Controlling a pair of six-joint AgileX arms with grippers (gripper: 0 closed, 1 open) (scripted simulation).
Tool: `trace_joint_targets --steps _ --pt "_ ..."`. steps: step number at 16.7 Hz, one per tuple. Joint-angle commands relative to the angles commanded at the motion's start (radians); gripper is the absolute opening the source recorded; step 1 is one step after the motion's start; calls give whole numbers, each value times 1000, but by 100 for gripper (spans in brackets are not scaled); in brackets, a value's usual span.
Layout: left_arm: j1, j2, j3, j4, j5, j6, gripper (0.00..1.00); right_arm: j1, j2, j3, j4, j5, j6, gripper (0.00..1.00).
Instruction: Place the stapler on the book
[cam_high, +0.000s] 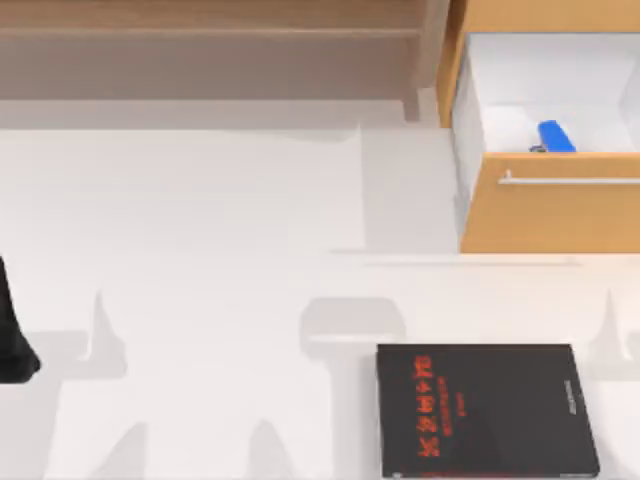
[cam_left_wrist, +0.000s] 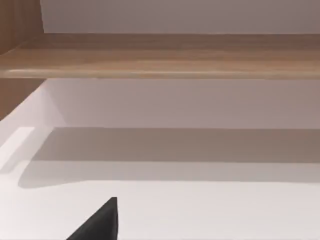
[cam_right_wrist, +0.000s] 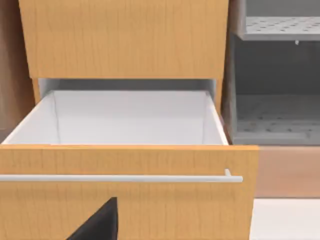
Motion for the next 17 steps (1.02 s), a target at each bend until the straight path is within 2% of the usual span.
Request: trace_joint_targets --steps 4,7,17 --pt "0 0 0 0 0 0 100 2 22 20 -15 -1 -3 100" --pt "0 0 0 0 0 0 100 11 133 121 -83 -4 -15 100" --pt "0 0 0 0 0 0 100 38 789 706 -398 -8 -70 100"
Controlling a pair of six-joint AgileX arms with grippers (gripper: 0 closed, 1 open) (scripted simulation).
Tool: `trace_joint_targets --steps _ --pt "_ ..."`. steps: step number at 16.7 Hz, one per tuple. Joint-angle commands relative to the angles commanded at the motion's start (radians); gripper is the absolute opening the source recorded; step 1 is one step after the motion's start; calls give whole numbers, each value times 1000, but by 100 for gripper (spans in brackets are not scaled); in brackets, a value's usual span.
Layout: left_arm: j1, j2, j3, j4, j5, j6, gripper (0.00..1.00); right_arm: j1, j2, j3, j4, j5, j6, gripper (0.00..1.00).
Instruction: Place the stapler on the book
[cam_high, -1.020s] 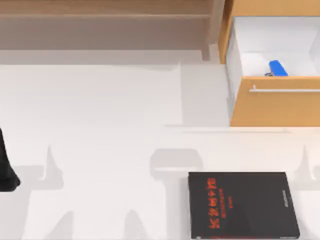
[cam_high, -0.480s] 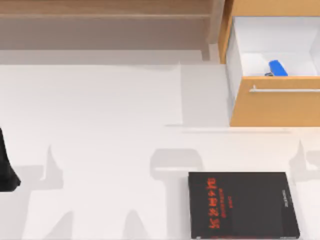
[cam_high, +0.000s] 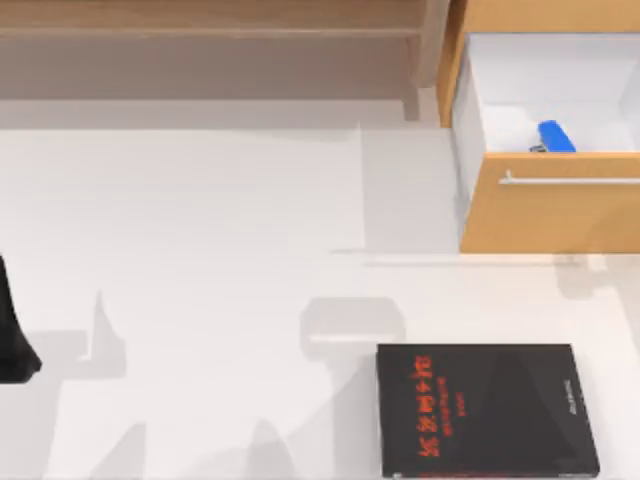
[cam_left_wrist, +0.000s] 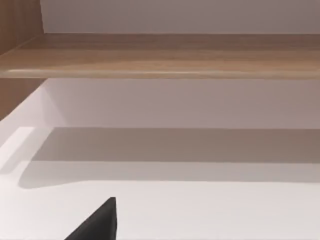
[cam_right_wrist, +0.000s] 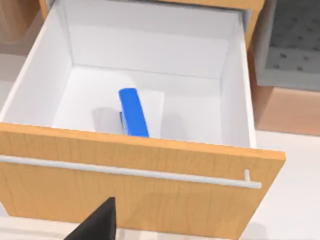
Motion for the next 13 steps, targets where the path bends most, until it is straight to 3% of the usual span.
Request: trace_joint_targets --steps 13 --pt "0 0 0 0 0 0 100 37 799 715 -402 -6 -73 100"
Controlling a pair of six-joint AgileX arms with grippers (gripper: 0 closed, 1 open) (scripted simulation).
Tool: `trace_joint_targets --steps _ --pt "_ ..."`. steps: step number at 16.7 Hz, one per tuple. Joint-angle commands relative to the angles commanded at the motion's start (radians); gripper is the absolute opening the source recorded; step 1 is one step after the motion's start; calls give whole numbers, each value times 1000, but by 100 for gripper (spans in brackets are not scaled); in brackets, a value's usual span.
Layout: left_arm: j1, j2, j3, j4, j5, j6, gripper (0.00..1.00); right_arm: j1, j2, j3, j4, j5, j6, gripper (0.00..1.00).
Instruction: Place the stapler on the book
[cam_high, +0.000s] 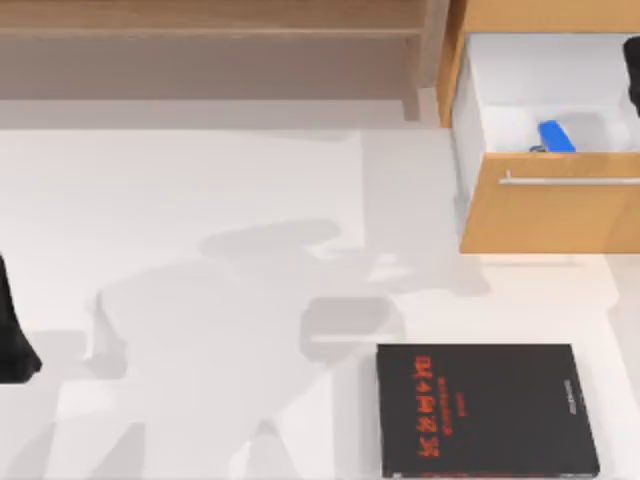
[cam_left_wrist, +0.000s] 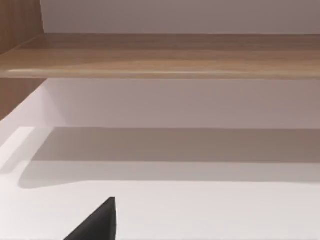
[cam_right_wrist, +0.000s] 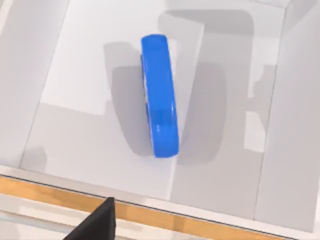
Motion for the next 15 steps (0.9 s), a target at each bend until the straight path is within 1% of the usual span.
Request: trace_joint_targets --steps 10,13,15 --pt "0 0 0 0 0 0 100 33 645 582 -315 -8 -59 100" --pt "0 0 0 0 0 0 100 38 770 693 -387 -7 -70 100" --pt "0 0 0 0 0 0 100 41 812 731 -409 -8 -76 100"
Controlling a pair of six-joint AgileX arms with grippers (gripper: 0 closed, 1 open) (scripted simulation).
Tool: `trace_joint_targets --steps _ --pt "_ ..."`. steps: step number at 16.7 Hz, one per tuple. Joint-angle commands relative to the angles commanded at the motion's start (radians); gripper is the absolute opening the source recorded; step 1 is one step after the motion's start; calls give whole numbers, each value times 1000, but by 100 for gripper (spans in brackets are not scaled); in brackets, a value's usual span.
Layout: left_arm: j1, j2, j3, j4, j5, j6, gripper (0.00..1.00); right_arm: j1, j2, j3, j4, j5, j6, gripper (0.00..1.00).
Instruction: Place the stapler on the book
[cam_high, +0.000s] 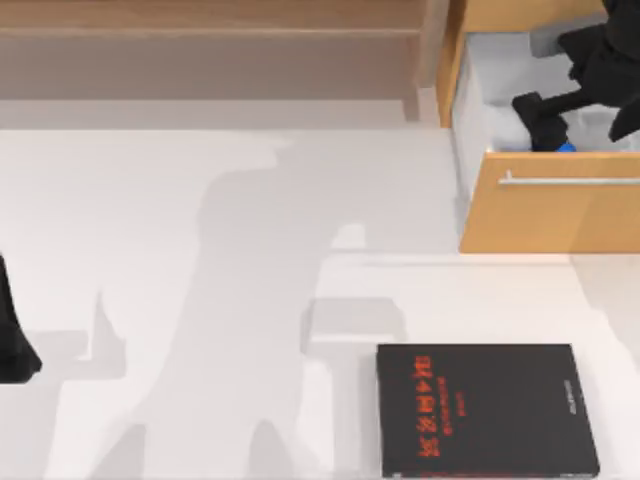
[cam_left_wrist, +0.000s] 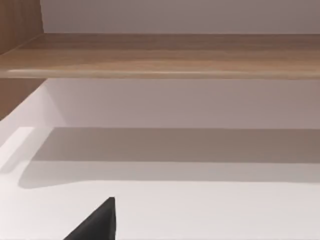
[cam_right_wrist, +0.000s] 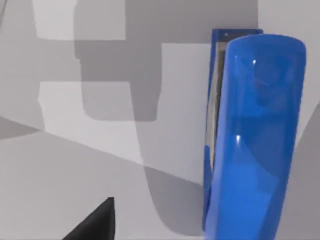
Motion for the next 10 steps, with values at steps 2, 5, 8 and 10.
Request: trace_joint_targets --steps 2,5,8,10 --pt "0 0 0 0 0 0 100 1 10 10 -5 -1 -2 100" --pt "0 0 0 0 0 0 100 1 10 10 -5 -1 -2 100" --pt "0 0 0 0 0 0 100 -5 9 6 -3 0 -2 100" --pt "0 0 0 0 0 0 100 -4 7 2 -1 0 -4 100"
